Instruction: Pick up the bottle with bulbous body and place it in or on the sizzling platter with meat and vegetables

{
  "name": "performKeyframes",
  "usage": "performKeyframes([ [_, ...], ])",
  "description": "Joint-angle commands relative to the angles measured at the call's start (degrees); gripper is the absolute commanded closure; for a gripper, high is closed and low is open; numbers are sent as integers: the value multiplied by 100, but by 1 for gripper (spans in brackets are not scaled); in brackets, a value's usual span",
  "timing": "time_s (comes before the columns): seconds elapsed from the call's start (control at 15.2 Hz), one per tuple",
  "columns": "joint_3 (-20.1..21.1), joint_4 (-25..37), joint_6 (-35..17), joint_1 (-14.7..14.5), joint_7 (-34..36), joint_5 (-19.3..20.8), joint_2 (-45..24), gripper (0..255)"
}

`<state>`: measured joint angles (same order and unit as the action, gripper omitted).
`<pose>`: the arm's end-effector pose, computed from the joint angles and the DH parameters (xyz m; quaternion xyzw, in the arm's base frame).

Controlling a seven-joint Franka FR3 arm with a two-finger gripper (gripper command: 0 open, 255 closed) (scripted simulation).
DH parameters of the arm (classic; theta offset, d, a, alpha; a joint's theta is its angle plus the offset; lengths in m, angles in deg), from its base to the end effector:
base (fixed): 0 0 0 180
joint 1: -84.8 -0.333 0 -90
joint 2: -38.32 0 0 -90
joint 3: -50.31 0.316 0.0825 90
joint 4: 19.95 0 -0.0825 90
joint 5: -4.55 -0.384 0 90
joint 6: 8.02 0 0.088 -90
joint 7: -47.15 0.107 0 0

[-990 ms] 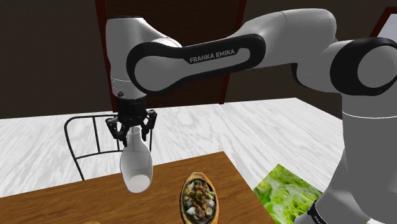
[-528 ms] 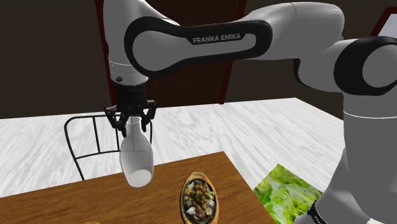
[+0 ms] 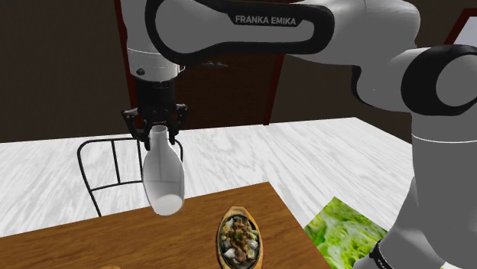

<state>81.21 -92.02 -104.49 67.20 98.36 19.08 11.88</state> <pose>0.5248 0.4388 0.5259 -0.9992 0.0359 -0.0164 0.0023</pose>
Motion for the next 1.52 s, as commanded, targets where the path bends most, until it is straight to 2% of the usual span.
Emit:
performKeyframes([
  [0.0, 3, 205, 175, -47, -1, 11, -28, 255],
  [0.07, 3, 303, 255, -67, -6, 18, -45, 255],
  [0.4, 159, -1279, -60, 558, -244, -652, 1374, 255],
  [0.73, 94, -2410, -77, 924, -682, -1376, 2703, 255],
  [1.12, -264, -3388, 235, 1012, -1247, -2076, 4166, 255],
  [1.39, -585, -3863, 598, 941, -1558, -2361, 5042, 255],
  [1.45, -586, -3959, 523, 929, -1563, -2369, 5062, 255],
])
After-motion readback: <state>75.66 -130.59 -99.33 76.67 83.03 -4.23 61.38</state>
